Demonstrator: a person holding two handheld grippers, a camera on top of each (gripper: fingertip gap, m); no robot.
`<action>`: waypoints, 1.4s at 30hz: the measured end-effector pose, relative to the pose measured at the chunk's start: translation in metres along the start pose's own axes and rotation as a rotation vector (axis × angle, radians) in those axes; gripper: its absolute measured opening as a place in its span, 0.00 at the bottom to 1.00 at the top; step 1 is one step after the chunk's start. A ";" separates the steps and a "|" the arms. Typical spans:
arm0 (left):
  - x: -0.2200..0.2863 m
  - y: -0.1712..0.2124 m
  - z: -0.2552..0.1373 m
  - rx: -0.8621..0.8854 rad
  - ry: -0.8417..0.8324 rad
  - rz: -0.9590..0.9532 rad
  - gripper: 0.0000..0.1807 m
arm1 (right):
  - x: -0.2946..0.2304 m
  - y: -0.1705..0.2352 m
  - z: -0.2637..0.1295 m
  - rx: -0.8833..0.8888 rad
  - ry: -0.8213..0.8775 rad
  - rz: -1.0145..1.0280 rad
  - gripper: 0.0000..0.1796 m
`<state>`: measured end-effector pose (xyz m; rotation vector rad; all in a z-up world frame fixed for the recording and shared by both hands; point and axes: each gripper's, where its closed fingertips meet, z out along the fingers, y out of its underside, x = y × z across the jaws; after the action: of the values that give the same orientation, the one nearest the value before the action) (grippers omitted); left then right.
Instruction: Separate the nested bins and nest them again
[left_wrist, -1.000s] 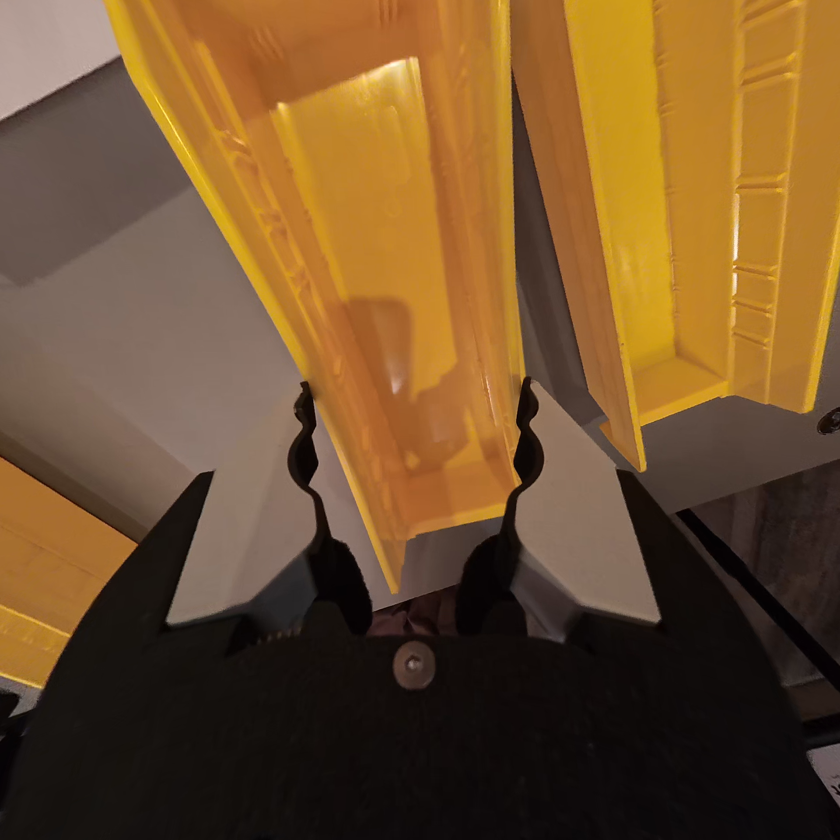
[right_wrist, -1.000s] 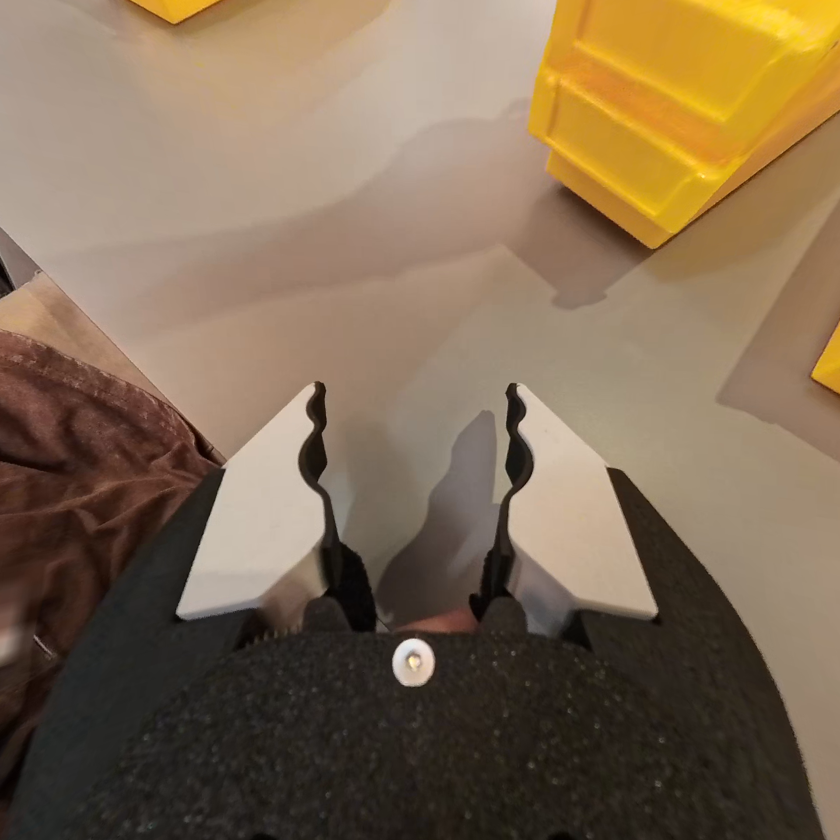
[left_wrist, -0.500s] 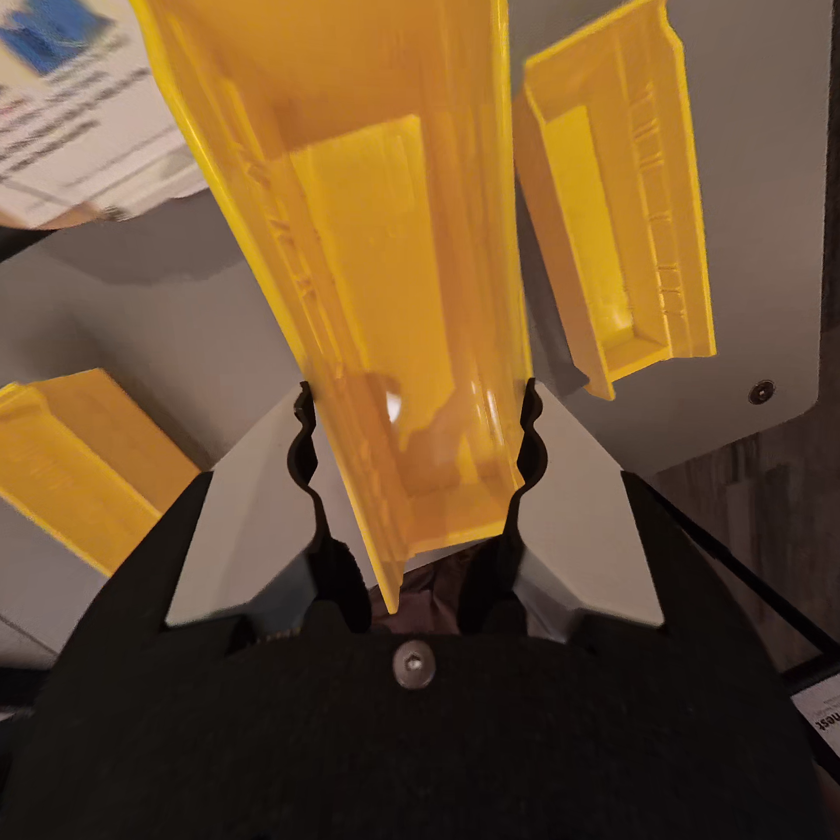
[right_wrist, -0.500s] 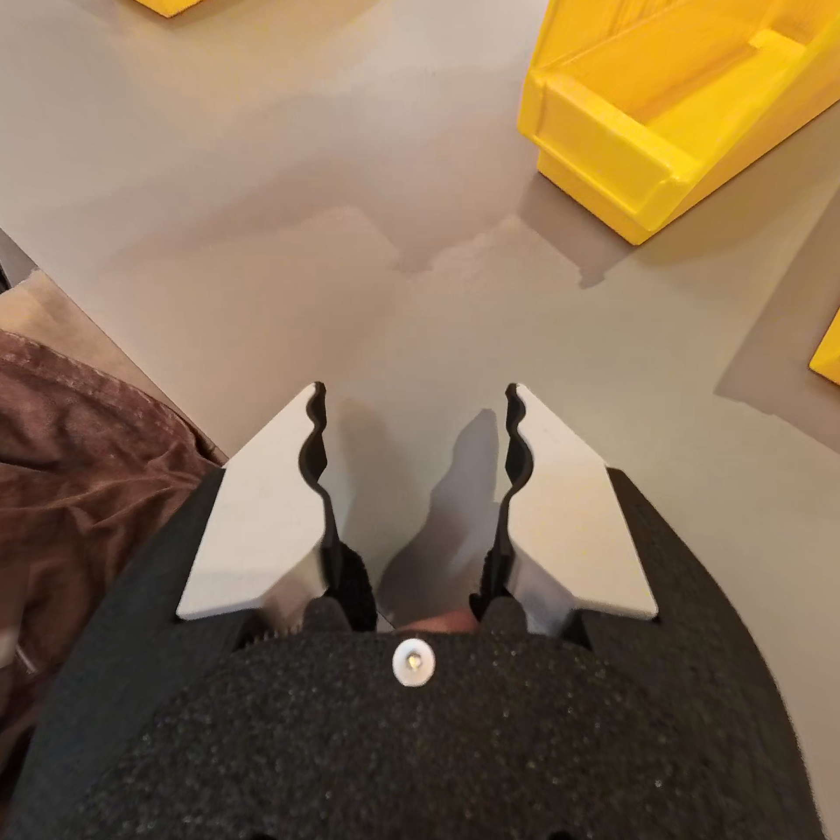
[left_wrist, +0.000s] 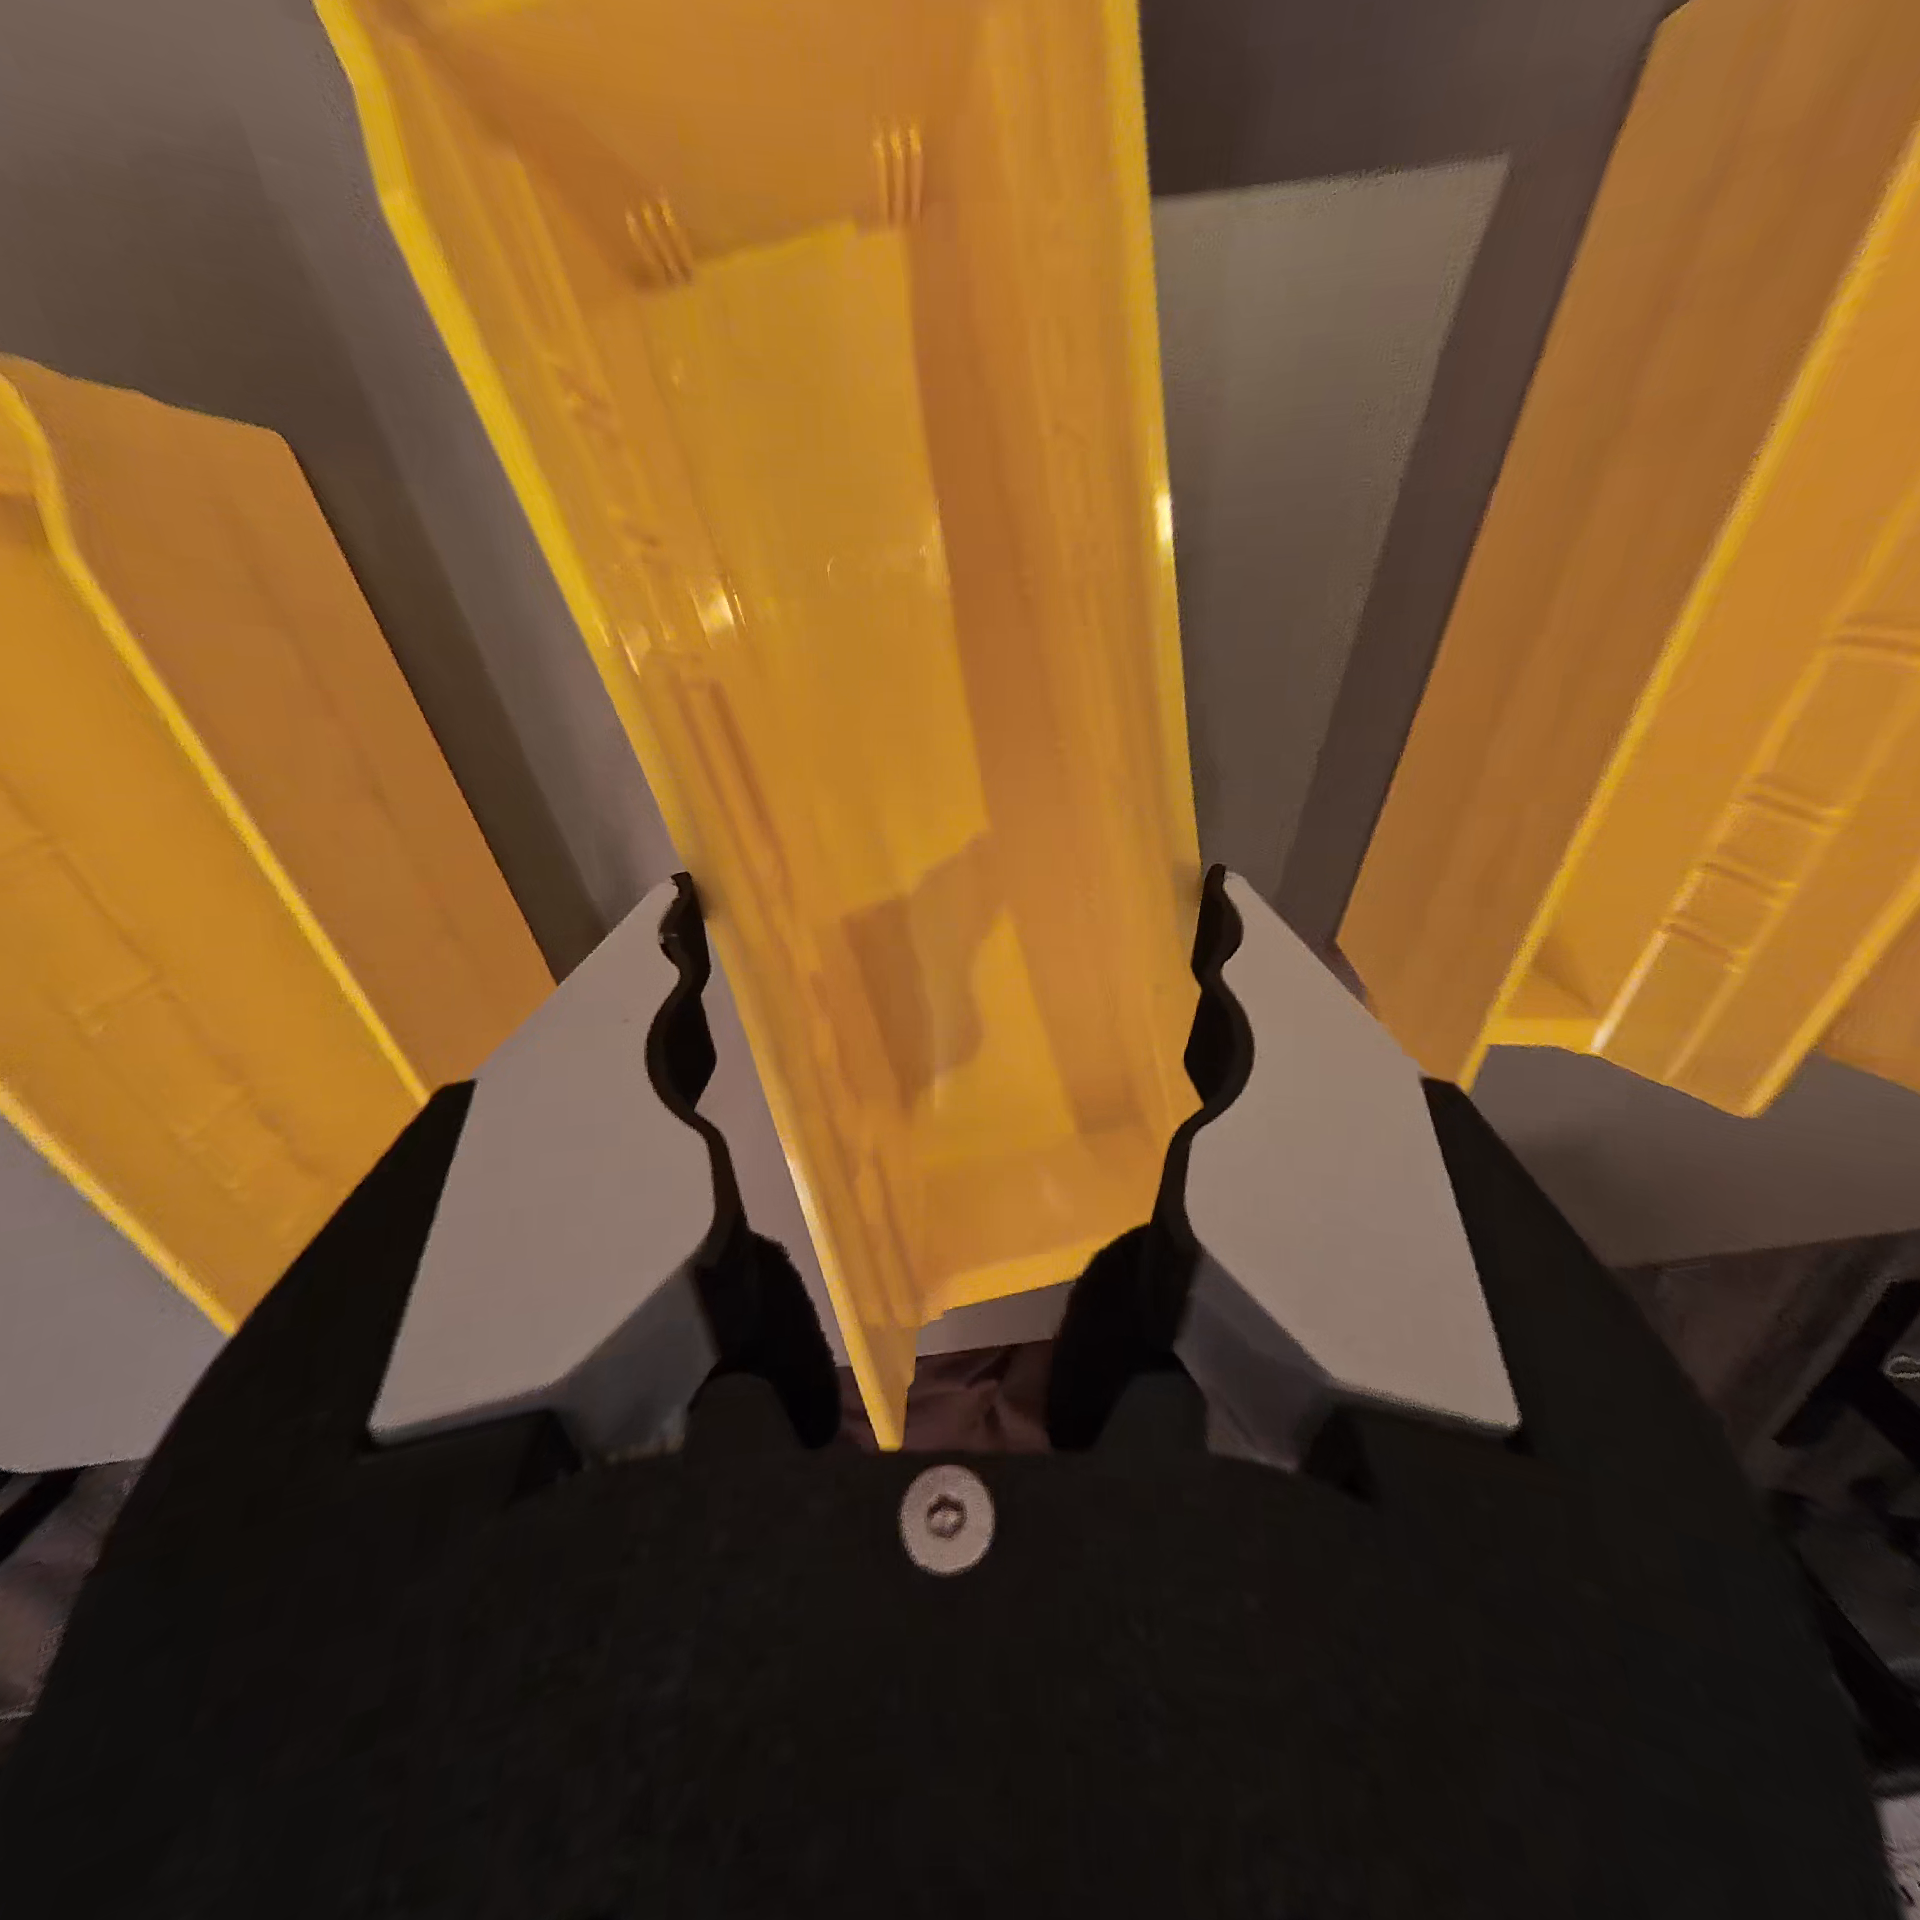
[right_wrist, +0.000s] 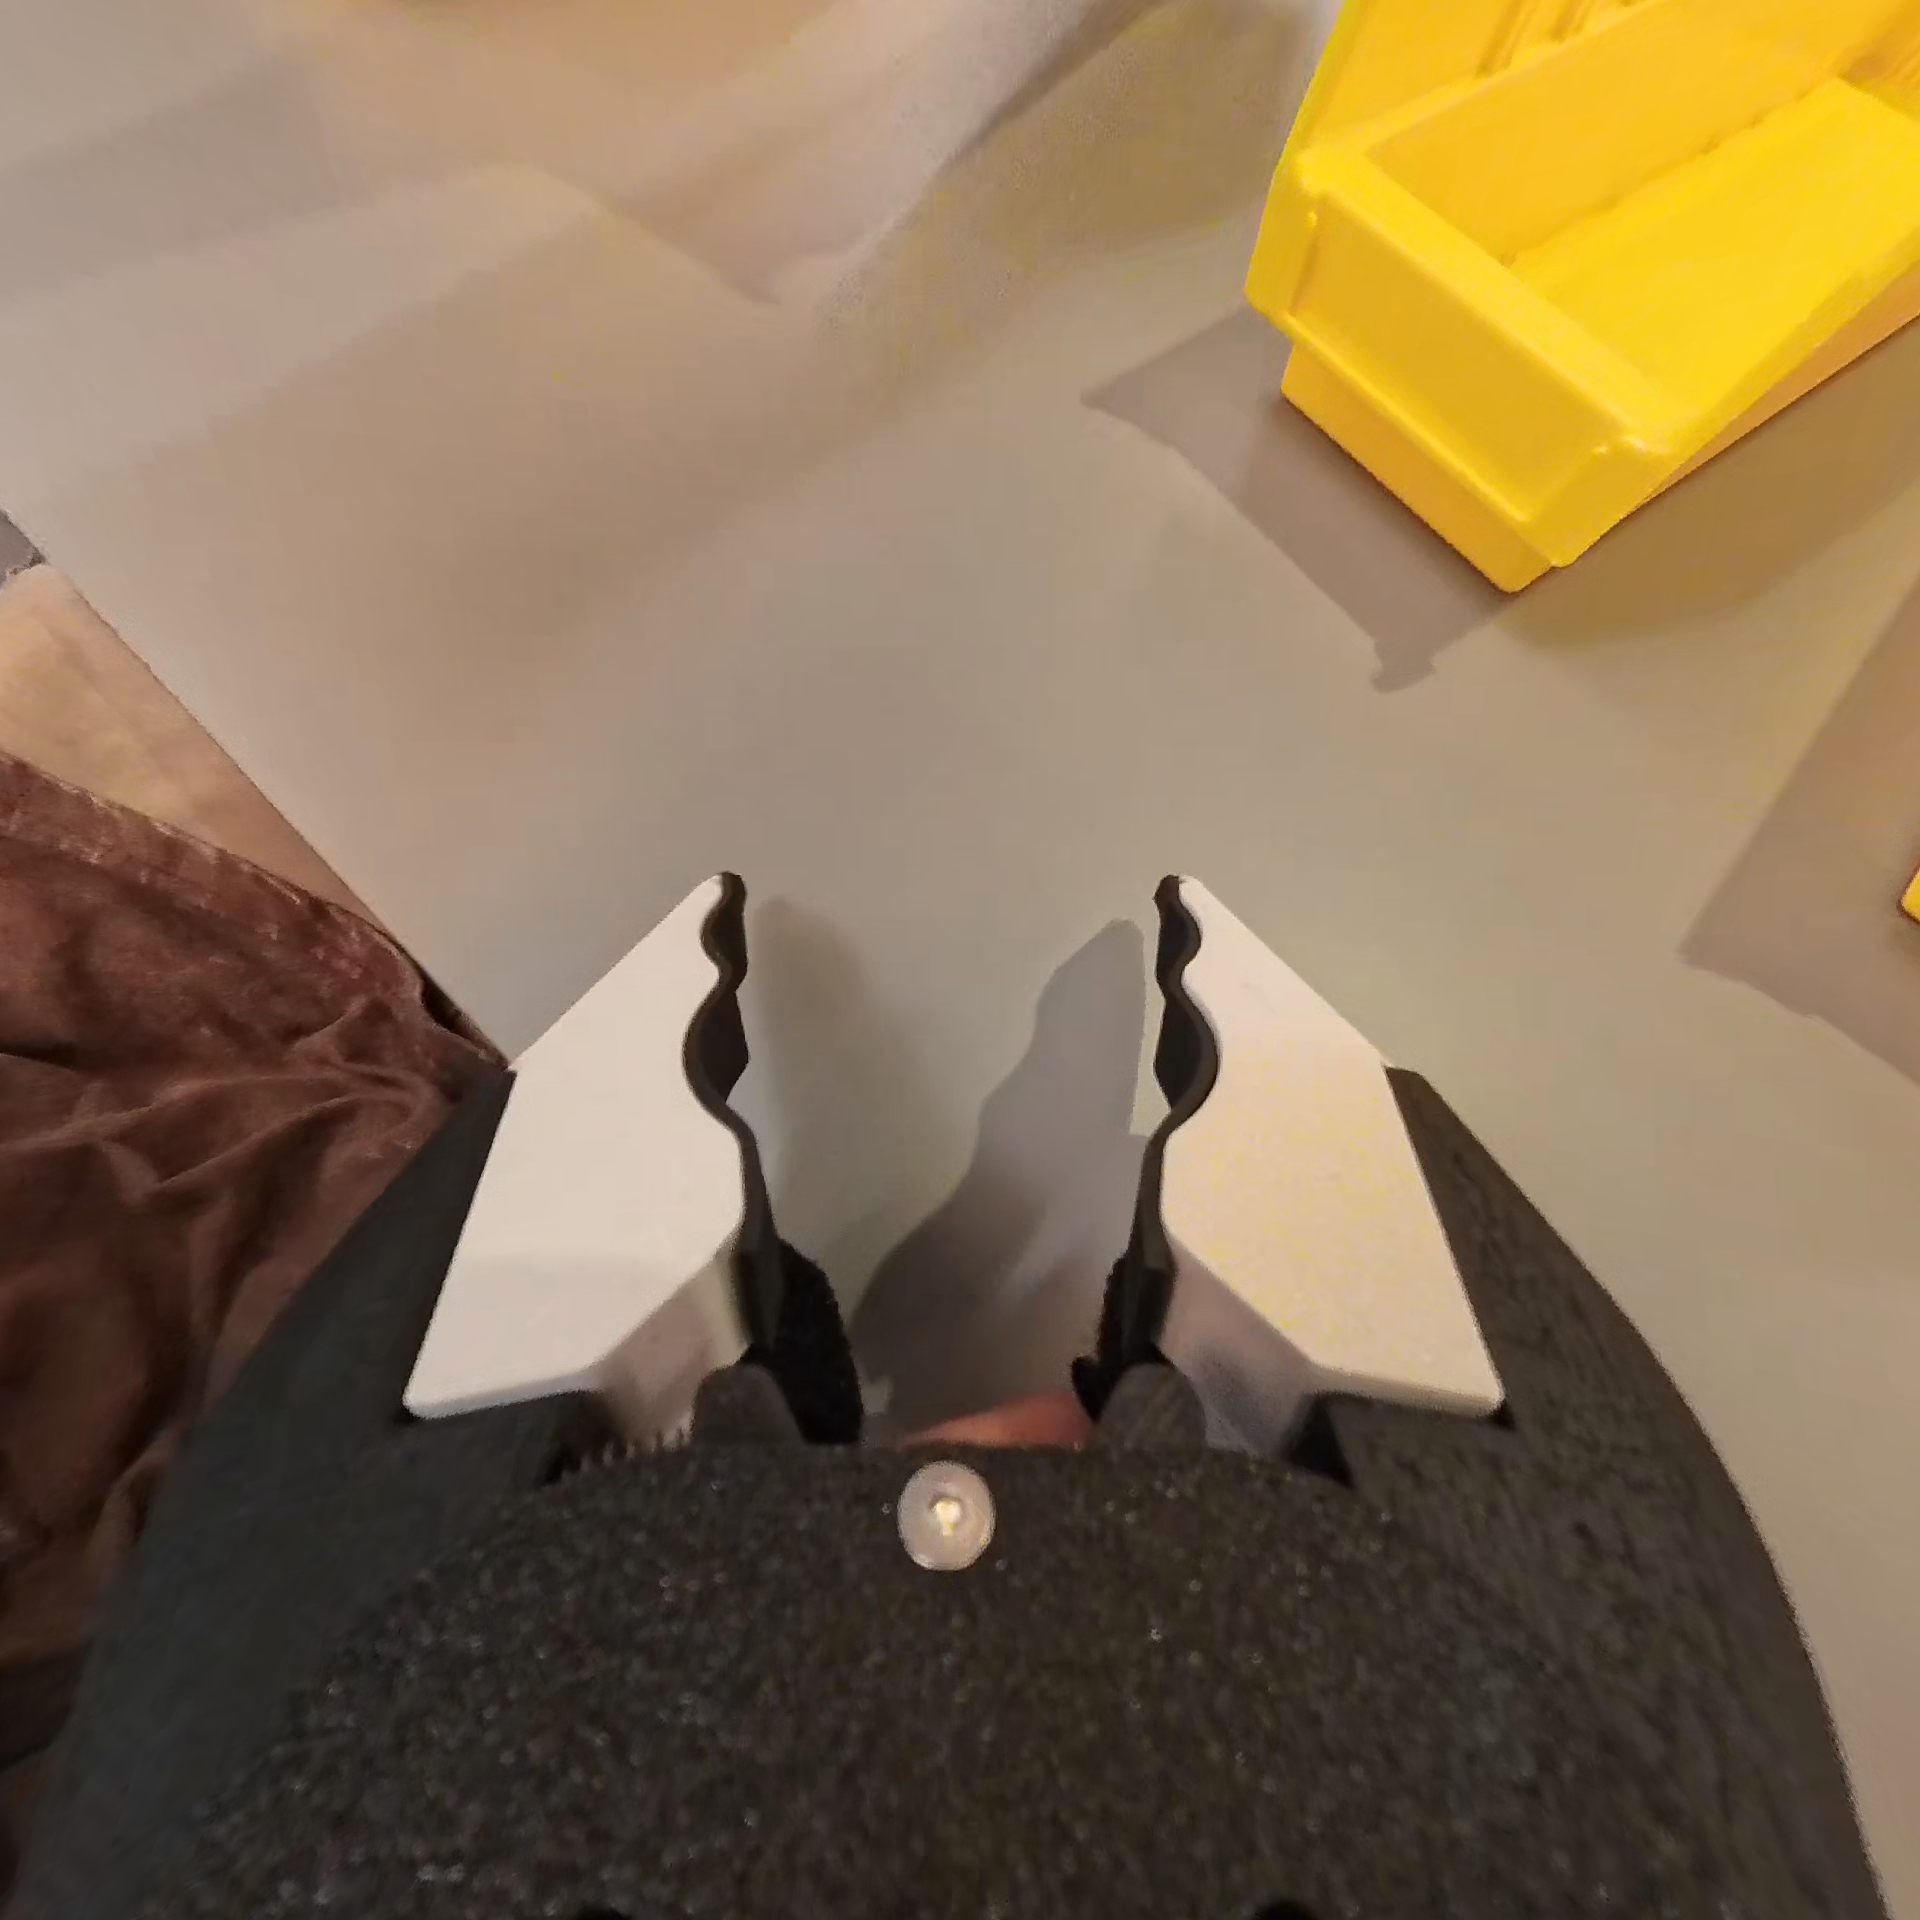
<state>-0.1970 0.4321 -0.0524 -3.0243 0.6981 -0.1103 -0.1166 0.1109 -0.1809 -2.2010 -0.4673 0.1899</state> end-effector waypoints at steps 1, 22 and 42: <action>-0.002 0.004 0.011 -0.012 0.002 -0.004 0.51 | 0.001 0.000 0.000 0.001 0.000 0.005 0.44; 0.003 0.085 -0.031 0.657 0.160 0.237 0.66 | 0.038 -0.035 -0.031 0.259 0.055 0.226 0.43; -0.078 0.269 0.026 1.257 0.130 0.237 0.47 | 0.074 -0.046 -0.041 0.366 0.230 0.391 0.39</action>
<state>-0.3826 0.2255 -0.0971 -1.7371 0.6275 -0.5085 -0.0485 0.1362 -0.1172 -1.9012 0.1239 0.2090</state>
